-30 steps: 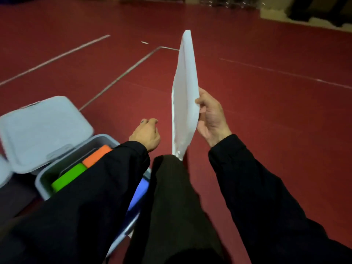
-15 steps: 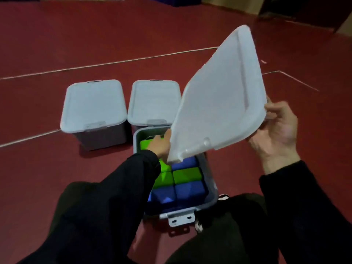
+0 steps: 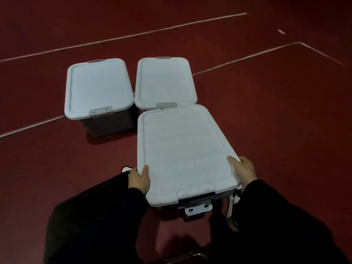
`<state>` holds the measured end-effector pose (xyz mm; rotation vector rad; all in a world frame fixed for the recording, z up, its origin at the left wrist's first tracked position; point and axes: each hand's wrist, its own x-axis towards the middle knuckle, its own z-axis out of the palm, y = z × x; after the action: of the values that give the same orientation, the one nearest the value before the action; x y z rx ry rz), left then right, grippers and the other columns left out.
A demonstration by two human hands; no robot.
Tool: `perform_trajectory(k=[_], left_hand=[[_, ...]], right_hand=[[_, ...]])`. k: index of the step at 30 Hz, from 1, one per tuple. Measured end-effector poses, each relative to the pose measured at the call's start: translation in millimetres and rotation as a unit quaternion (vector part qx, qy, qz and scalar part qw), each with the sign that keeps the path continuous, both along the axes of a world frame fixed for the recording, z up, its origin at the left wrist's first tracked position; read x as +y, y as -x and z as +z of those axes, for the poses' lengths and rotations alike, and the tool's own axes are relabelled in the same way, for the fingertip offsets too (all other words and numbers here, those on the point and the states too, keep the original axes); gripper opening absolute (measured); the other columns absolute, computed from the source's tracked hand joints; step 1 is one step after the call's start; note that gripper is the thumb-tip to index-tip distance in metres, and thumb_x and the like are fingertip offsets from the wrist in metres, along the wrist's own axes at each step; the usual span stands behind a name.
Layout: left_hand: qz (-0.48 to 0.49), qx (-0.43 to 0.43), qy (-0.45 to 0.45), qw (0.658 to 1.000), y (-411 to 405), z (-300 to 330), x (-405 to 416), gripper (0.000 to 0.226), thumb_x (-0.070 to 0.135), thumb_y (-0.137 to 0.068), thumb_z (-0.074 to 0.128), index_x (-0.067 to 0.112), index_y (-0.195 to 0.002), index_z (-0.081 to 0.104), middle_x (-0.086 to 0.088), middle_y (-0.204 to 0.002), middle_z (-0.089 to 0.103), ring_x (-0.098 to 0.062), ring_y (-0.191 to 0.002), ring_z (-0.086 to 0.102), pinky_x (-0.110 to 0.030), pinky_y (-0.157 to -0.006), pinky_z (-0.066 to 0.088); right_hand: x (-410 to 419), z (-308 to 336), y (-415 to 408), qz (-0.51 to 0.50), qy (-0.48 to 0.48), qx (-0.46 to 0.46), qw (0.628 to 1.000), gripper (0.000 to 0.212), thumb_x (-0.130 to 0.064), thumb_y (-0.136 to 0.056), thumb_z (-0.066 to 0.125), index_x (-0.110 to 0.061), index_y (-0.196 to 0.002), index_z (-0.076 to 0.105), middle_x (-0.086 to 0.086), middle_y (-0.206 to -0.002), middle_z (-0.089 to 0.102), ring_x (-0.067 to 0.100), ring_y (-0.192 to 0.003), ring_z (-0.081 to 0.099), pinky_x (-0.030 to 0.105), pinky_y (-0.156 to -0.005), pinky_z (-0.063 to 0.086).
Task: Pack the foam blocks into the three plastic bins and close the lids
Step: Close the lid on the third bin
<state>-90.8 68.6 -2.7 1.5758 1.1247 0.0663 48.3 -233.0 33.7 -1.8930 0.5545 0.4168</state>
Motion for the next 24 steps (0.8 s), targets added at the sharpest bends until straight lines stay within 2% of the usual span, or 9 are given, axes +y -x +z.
perform_trajectory(k=[3,6,8,10,13,15,19,22,24], left_hand=[[-0.039,0.039,-0.005,0.998,-4,-24,9,0.039,0.035,-0.097,0.058,0.001,-0.117,0.057,-0.01,-0.108,0.066,-0.027,-0.096,0.064,-0.034,-0.083,0.049],[-0.073,0.093,-0.011,0.993,-12,-49,16,0.037,0.035,-0.095,0.061,0.005,-0.117,0.061,-0.01,-0.107,0.07,-0.027,-0.093,0.065,-0.032,-0.081,0.047],[-0.093,0.135,-0.008,0.986,-15,-61,15,0.029,0.027,-0.095,0.061,0.003,-0.111,0.062,-0.016,-0.104,0.07,-0.03,-0.087,0.064,-0.031,-0.079,0.051],[-0.093,0.151,0.022,0.984,-16,-70,7,0.015,0.015,-0.097,0.057,0.002,-0.101,0.054,-0.012,-0.086,0.065,-0.021,-0.069,0.059,-0.027,-0.066,0.052],[-0.129,0.151,0.031,0.98,-20,-87,-7,0.021,0.005,-0.097,0.051,-0.012,-0.108,0.054,-0.008,-0.069,0.058,-0.011,-0.05,0.058,-0.023,-0.047,0.046],[-0.115,0.151,0.022,0.982,-23,-90,-14,0.021,0.011,-0.097,0.052,-0.007,-0.108,0.054,-0.007,-0.074,0.058,-0.011,-0.057,0.059,-0.015,-0.043,0.04],[-0.089,0.14,0.019,0.986,-15,-89,-26,0.042,0.033,-0.094,0.059,-0.007,-0.108,0.056,-0.011,-0.085,0.065,-0.03,-0.082,0.067,-0.025,-0.056,0.044],[-0.054,0.173,0.033,0.983,1,-89,-57,0.039,0.026,-0.101,0.054,-0.008,-0.118,0.05,-0.014,-0.094,0.06,-0.028,-0.081,0.058,-0.027,-0.067,0.039],[-0.043,0.184,0.032,0.982,14,-86,-78,0.045,0.03,-0.103,0.049,-0.009,-0.124,0.041,-0.018,-0.1,0.055,-0.03,-0.09,0.054,-0.03,-0.079,0.038]], right_hand=[[-4,-44,14,0.014,0.049,0.022,0.998,0.037,-0.046,-0.092,0.064,-0.018,-0.116,0.069,0.005,-0.111,0.072,0.024,-0.095,0.069,0.038,-0.087,0.056],[-13,-80,15,0.061,0.183,0.049,0.98,0.058,-0.069,-0.084,0.048,-0.033,-0.126,0.066,0.011,-0.125,0.061,0.034,-0.109,0.062,0.044,-0.101,0.05],[-11,-89,11,0.075,0.204,0.068,0.974,0.062,-0.068,-0.083,0.046,-0.035,-0.132,0.061,0.014,-0.131,0.058,0.037,-0.115,0.059,0.044,-0.102,0.047],[-9,-92,7,0.069,0.201,0.062,0.975,0.055,-0.058,-0.09,0.051,-0.032,-0.138,0.057,0.013,-0.134,0.06,0.036,-0.115,0.06,0.042,-0.096,0.047],[-11,-104,-4,0.059,0.212,0.06,0.974,0.064,-0.05,-0.098,0.05,-0.03,-0.156,0.032,0.015,-0.147,0.052,0.038,-0.128,0.054,0.047,-0.104,0.042],[-15,-110,-7,0.025,0.21,0.063,0.975,0.073,-0.051,-0.096,0.056,-0.021,-0.157,0.029,0.015,-0.145,0.055,0.04,-0.129,0.053,0.049,-0.106,0.042],[-21,-109,-10,-0.011,0.198,0.044,0.979,0.064,-0.051,-0.092,0.063,-0.014,-0.142,0.051,0.014,-0.133,0.063,0.038,-0.122,0.058,0.043,-0.1,0.044],[-27,-112,-7,-0.102,0.171,0.045,0.979,0.083,-0.054,-0.086,0.068,-0.016,-0.152,0.035,0.017,-0.145,0.051,0.04,-0.128,0.053,0.048,-0.107,0.043],[-25,-123,13,-0.199,0.143,0.151,0.958,0.093,-0.059,-0.085,0.067,-0.01,-0.153,0.027,0.022,-0.151,0.042,0.044,-0.133,0.048,0.05,-0.11,0.041]])
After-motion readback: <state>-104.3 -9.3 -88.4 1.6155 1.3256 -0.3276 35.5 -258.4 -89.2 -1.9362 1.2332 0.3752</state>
